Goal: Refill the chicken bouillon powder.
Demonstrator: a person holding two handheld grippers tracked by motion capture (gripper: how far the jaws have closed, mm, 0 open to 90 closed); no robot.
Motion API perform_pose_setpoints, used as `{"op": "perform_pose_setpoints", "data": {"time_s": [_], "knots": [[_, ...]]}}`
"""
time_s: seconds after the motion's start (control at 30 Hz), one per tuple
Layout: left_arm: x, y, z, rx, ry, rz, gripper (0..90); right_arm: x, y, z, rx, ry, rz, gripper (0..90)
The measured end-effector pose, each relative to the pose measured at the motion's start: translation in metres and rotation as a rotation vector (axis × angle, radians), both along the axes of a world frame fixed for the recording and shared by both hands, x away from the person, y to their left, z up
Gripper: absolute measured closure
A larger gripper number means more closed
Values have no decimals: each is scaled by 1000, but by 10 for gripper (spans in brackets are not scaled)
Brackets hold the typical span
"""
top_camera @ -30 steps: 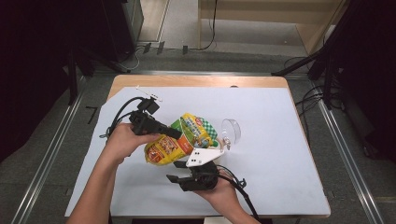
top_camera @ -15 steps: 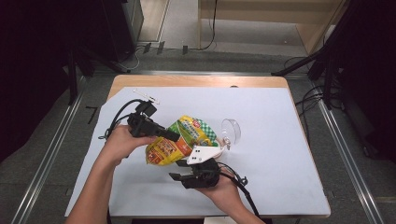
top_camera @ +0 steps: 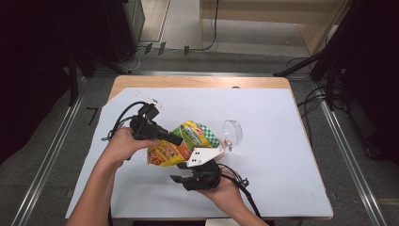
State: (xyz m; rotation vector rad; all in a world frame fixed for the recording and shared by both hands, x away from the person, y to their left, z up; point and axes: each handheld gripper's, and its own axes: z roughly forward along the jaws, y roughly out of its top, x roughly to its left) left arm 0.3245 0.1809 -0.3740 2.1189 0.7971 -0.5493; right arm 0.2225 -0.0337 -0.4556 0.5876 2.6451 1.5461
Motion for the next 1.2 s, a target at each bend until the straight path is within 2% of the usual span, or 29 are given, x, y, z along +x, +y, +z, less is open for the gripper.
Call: {"op": "perform_pose_setpoints", "data": {"time_s": [0.43,0.67,0.83,1.0,1.2], "knots": [[-1,21,10,-58,-20,46,895,0,-5,10,49,-13,-15,528],[2,37,14,-87,-45,116,895,0,-14,19,62,3,-16,522],[6,51,15,-108,-78,209,896,-2,-33,26,61,27,-38,531],[13,56,13,-115,-105,280,896,-1,-52,30,34,36,-54,542],[22,53,7,-113,-154,311,896,0,-77,33,37,66,-44,574]]}}
